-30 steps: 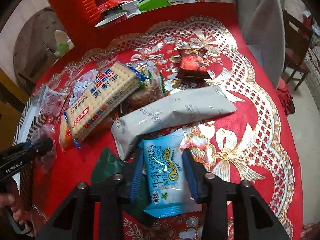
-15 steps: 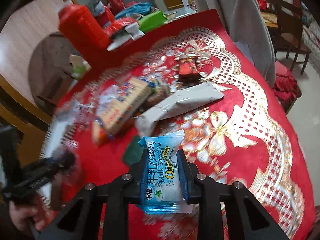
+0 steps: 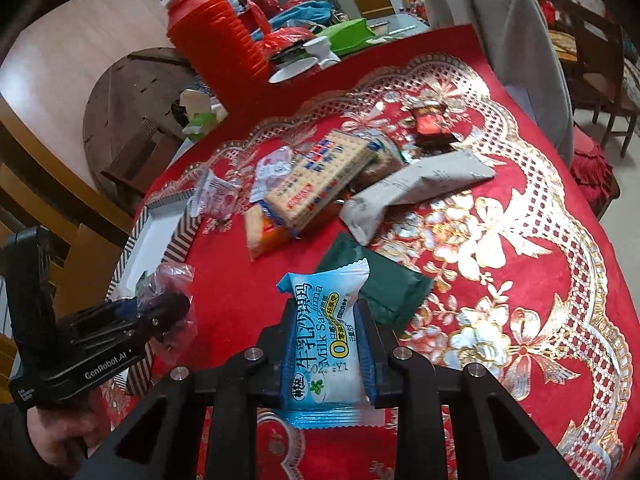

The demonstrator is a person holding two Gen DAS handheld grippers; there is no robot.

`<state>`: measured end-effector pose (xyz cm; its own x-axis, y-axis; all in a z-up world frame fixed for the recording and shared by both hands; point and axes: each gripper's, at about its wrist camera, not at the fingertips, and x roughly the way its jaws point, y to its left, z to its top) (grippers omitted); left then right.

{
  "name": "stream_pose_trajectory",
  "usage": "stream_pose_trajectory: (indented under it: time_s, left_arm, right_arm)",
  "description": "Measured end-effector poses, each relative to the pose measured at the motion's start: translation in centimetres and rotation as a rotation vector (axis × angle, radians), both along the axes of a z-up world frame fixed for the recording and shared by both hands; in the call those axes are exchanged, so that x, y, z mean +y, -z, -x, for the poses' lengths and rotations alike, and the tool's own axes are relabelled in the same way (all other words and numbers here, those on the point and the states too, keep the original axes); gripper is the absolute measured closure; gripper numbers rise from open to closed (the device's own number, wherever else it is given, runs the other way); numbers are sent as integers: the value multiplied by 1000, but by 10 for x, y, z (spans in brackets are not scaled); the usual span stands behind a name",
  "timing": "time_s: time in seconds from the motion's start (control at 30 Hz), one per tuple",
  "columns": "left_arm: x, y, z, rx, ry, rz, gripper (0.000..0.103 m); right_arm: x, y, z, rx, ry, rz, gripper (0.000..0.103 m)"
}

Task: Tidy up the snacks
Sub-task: 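Carry the dates bag with the left tool while the right tool drops the blue packet into the box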

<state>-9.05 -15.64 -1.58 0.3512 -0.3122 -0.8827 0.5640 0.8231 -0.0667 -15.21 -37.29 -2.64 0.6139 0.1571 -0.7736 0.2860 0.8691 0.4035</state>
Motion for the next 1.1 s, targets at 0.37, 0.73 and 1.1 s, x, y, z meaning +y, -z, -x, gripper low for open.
stream_pose_trajectory:
  time_s: [0.37,0.73,1.1]
  left_arm:
    - [57,-17,-38,-20,-18,36,71]
    - [154,-10,-84,-29,-129,59,71]
    - [197,12,-130,-26,-102,17,71]
  right_arm:
    - [69,-20,-42,-11,-49,34,77]
    - [171,-22,-97,5,-179,26,77]
    - [276,-2,-141,38,-359,-9,77]
